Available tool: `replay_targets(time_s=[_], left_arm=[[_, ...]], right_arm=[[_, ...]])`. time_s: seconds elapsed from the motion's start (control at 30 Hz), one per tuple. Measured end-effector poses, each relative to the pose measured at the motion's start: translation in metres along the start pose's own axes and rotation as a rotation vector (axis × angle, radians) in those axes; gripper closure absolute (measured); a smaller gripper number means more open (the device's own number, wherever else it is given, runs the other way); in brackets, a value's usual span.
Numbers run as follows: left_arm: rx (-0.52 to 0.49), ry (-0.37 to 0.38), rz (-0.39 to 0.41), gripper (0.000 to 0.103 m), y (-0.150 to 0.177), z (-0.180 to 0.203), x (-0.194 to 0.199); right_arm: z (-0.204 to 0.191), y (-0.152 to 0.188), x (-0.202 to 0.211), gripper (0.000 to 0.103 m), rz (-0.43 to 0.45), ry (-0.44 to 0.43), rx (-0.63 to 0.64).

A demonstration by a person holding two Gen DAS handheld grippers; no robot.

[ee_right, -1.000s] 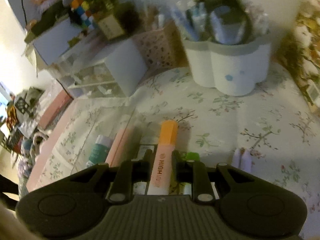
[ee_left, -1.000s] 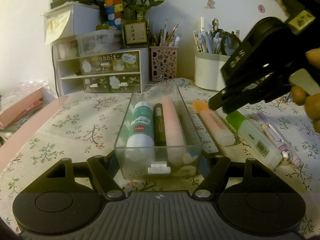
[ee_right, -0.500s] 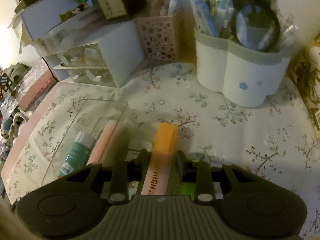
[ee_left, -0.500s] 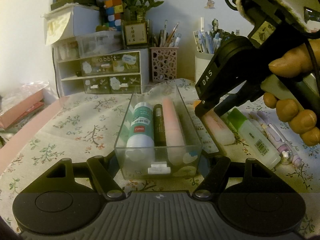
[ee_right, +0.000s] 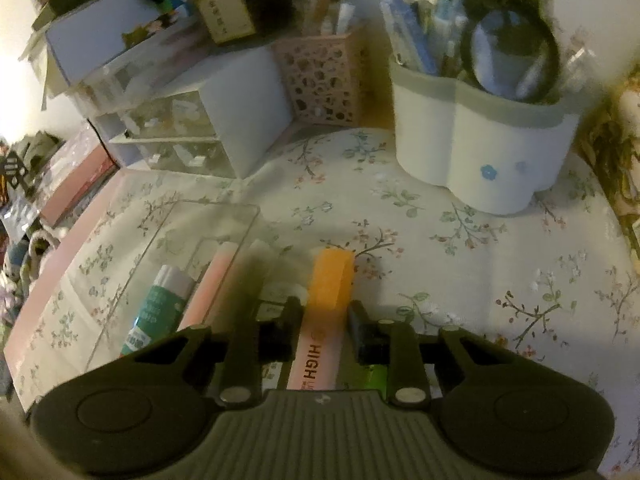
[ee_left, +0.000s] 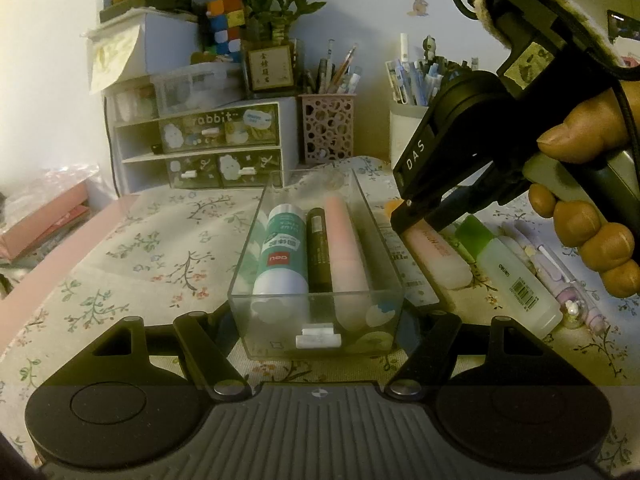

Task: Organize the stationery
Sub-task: 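Lift the orange highlighter upright with the right gripper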

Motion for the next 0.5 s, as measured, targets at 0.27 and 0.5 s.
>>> replay_targets(time_s=[0.27, 0.5], left_arm=[[-0.006, 0.002, -0.002, 0.03, 0.0005, 0.0003, 0.0], [-0.021, -0.004, 0.002, 0.03, 0.0008, 0.0021, 0.0]], right_arm=[[0.0075, 0.0007, 0.0013, 0.075, 0.013, -0.038, -0.059], [0.0081, 0.0026, 0.0024, 0.076, 0.021, -0.047, -0.094]])
Point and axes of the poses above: each gripper's, at about its wrist camera, not at the fingertips, and x roughly against the way its jaws point, z to its right, y to its underside, the point moved 6 cm from there along -x, roughly the way its jaws point, and after that the axes turned 9 degrees about x, right-handed, at the moved point
